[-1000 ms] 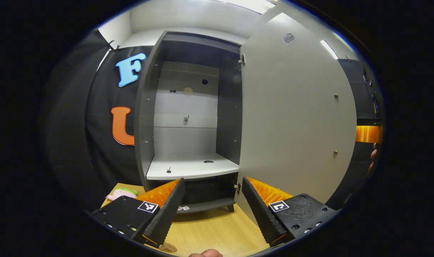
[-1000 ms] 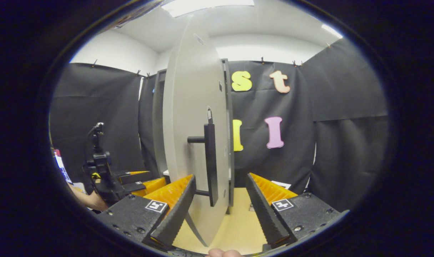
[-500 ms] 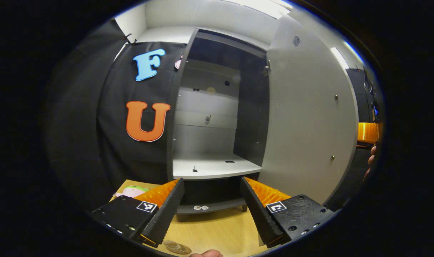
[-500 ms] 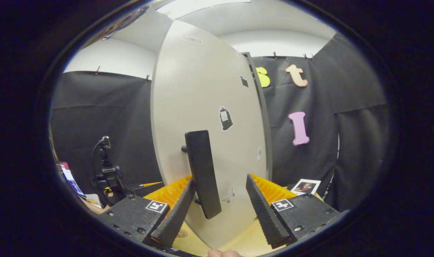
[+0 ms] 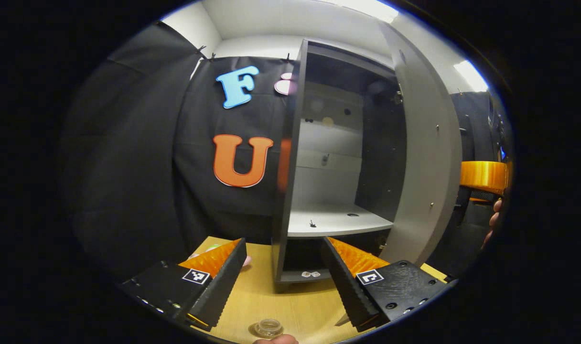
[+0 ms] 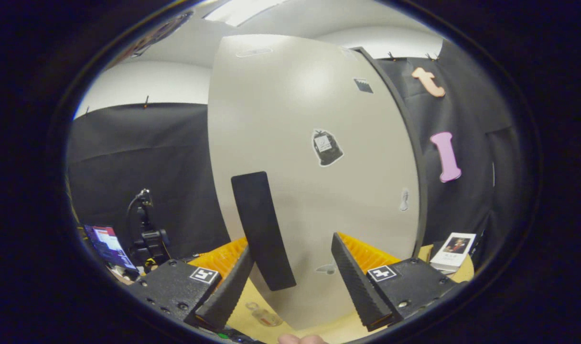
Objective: Open the cabinet door with the right hand, grasp the bottle in the cabinet with the left hand and place it on the coaster, then close the cabinet door with the right hand.
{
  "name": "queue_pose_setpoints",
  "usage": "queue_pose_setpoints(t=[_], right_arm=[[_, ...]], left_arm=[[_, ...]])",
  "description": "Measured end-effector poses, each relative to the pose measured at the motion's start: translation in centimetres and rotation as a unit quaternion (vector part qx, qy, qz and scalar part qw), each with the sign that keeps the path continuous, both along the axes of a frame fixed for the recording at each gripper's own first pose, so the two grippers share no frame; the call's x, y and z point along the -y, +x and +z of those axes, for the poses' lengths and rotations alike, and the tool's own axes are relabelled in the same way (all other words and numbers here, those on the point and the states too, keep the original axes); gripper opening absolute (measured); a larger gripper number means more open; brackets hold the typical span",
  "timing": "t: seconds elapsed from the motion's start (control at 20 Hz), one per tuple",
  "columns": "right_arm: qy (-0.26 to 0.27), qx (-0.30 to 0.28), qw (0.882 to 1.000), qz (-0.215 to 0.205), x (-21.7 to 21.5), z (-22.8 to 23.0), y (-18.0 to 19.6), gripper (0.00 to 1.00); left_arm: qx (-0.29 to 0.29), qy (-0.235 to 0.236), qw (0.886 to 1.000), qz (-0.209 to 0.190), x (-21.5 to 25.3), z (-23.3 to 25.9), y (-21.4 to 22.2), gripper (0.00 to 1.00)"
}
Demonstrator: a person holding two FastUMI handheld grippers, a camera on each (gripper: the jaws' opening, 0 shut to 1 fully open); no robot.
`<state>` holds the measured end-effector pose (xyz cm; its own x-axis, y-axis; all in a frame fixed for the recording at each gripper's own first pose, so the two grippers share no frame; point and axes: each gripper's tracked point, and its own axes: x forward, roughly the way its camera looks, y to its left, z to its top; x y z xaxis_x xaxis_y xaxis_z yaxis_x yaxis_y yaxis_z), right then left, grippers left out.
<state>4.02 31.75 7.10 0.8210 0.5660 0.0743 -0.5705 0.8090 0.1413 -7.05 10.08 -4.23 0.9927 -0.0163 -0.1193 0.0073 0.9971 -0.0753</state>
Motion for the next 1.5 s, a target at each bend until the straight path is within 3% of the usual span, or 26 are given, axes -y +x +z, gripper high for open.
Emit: queue_pose_setpoints(t=[0.2, 0.55, 0.9, 1.0, 1.15, 1.25, 1.3, 1.35, 1.5], right_arm=[[-0.002, -0.008, 0.999, 0.045, -2.9, 0.0, 2.3, 0.98], [0.021, -0.034, 0.996, 0.085, -4.1, -0.7, 5.3, 1.00], [-0.018, 0.004, 0.997, 0.073, -2.4, -1.2, 4.5, 0.99], [-0.025, 0.007, 0.998, 0.059, -1.2, -1.4, 4.4, 0.99], [-0.035, 0.008, 0.999, -0.006, 2.1, -1.8, 5.4, 0.95], [-0.039, 0.005, 0.993, -0.108, 6.5, -2.4, 6.5, 0.94], [-0.044, -0.001, 0.987, -0.157, 8.4, -3.0, 6.9, 0.99], [-0.046, -0.004, 0.980, -0.193, 10.2, -3.4, 6.8, 0.95], [-0.042, -0.001, 0.970, -0.238, 12.8, -3.8, 6.4, 1.00]], left_arm=[[-0.009, 0.026, 0.999, 0.037, -1.6, 0.0, -1.5, 0.95], [-0.019, 0.070, 0.993, 0.096, -3.1, -0.1, -4.7, 0.95], [-0.012, 0.076, 0.993, 0.085, -0.2, 0.6, -3.8, 0.95], [-0.005, 0.101, 0.991, 0.086, 0.6, 1.1, -3.2, 0.95], [0.009, 0.110, 0.992, 0.055, 3.6, 2.0, -1.9, 0.95], [0.016, 0.109, 0.993, 0.039, 5.4, 2.4, -0.8, 0.95], [0.012, 0.114, 0.992, 0.046, 5.8, 2.3, -0.3, 0.96], [0.007, 0.118, 0.991, 0.059, 5.6, 2.2, 0.2, 0.96], [-0.001, 0.063, 0.995, 0.072, 6.7, 2.0, 1.4, 0.96]])
